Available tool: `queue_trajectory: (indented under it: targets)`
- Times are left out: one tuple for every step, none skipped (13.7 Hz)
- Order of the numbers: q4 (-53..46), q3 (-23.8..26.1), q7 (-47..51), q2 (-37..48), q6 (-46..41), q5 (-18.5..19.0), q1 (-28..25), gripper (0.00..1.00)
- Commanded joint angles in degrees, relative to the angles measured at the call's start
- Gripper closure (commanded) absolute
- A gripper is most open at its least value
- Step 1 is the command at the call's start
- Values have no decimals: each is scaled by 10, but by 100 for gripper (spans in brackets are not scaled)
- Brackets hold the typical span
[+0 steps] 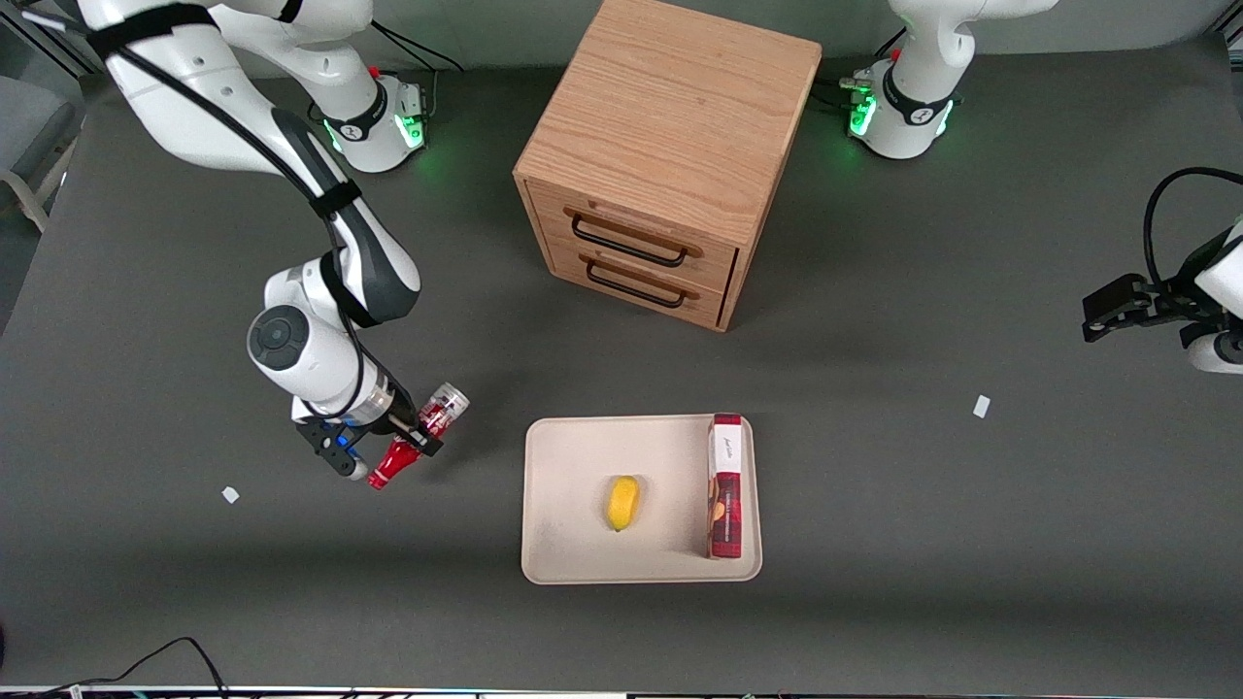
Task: Place coke bottle on tray
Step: 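Carry the upright bottle over the tray beside the lemon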
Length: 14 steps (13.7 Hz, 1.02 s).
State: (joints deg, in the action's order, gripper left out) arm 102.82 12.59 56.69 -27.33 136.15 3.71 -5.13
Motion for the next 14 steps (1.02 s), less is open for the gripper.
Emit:
queue_trajectory:
  targets:
    - [-185,34,-10,-48,-143,57,-17,100]
    - [-255,56,-10,-81,-192,82,-19,100]
    - [-318,76,-11,-110,-230,104,-21,100]
    - [-366,93,-34,-135,-250,128,-31,100]
    - [-389,102,-80,-154,-251,143,-38,100]
    - [-403,105,-127,-174,-245,145,-48,100]
    - [-423,105,-175,-198,-244,145,-59,100]
    - [-452,106,-226,-231,-244,144,-69,100]
    - [-471,110,-257,-255,-241,144,-74,100]
    - [-478,113,-266,-276,-226,145,-80,100]
    - [-478,113,-266,-291,-213,145,-85,100]
    - [-478,113,-265,-305,-205,145,-90,100]
    - [-478,112,-263,-315,-201,145,-95,100]
    - [-477,110,-258,-322,-201,145,-97,100]
